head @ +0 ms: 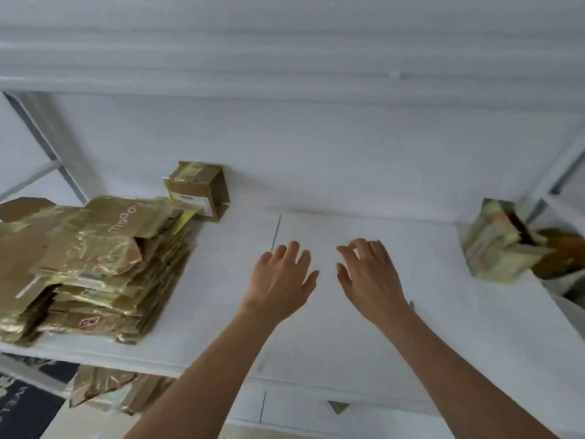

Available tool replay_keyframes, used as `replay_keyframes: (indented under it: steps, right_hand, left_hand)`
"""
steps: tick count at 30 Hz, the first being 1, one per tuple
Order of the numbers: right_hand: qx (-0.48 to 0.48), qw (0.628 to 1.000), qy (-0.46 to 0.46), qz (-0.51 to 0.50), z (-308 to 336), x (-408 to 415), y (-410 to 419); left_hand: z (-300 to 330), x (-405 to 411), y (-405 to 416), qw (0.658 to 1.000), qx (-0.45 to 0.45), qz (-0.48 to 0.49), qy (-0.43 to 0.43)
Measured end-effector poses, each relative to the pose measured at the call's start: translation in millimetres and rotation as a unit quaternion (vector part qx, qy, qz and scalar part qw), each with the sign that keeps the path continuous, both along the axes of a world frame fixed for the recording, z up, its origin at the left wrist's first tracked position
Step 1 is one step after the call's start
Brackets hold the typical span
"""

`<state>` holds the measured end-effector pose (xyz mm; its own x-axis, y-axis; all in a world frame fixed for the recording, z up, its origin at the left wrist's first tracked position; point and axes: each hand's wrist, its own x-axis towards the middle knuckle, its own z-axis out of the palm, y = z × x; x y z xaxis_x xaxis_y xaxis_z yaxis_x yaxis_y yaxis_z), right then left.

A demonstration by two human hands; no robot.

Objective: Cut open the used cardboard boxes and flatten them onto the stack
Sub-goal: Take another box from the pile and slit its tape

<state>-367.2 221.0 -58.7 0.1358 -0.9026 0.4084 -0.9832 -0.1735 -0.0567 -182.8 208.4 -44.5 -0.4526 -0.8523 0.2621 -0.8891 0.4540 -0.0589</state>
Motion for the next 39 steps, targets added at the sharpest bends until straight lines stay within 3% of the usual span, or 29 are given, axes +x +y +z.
replay_keyframes:
  steps: [8, 12, 14, 16, 23, 26, 31, 33, 35, 37, 39]
  right_hand:
    - [0.086, 0.987, 0.026, -0.13, -27, -236, 57]
    - [0.115, 0.976, 0.048, -0.177, -29, -313, 64]
    - [0.086, 0.979, 0.036, -0.183, -29, -339, 54]
    - [0.049, 0.979, 0.024, -0.195, -30, -359, 36]
    - [0.069, 0.974, -0.009, -0.215, -63, -379, -15]
    - [0.045, 0.985, -0.045, -0.16, -69, -367, -16]
    - [0.007, 0.971, -0.239, 0.009, -36, -299, -6]
    - [0.009, 0.927, -0.369, 0.064, -22, -258, -5]
    - [0.073, 0.827, -0.553, 0.063, -12, -214, -2]
    - [0.192, 0.645, -0.738, 0.043, -12, -170, 2]
    - [0.286, 0.478, -0.83, 0.025, -21, -131, 9]
  left_hand:
    - [-27, -233, 28, 0.998, 0.058, -0.03, 0.008]
    - [-32, -309, 36, 0.997, 0.07, -0.032, 0.012]
    - [-33, -331, 33, 0.997, 0.067, -0.032, 0.005]
    - [-35, -346, 25, 0.998, 0.057, -0.03, 0.006]
    - [-58, -351, 5, 1.0, 0.022, -0.013, -0.002]
    - [-63, -329, 11, 0.999, 0.046, 0.016, -0.005]
    - [-50, -261, 28, 0.992, 0.079, 0.098, 0.028]
    - [-38, -227, 36, 0.982, 0.096, 0.133, 0.09]
    - [-25, -195, 46, 0.958, 0.11, 0.16, 0.21]
    - [-10, -168, 55, 0.919, 0.09, 0.168, 0.346]
    - [1, -145, 63, 0.903, 0.055, 0.175, 0.389]
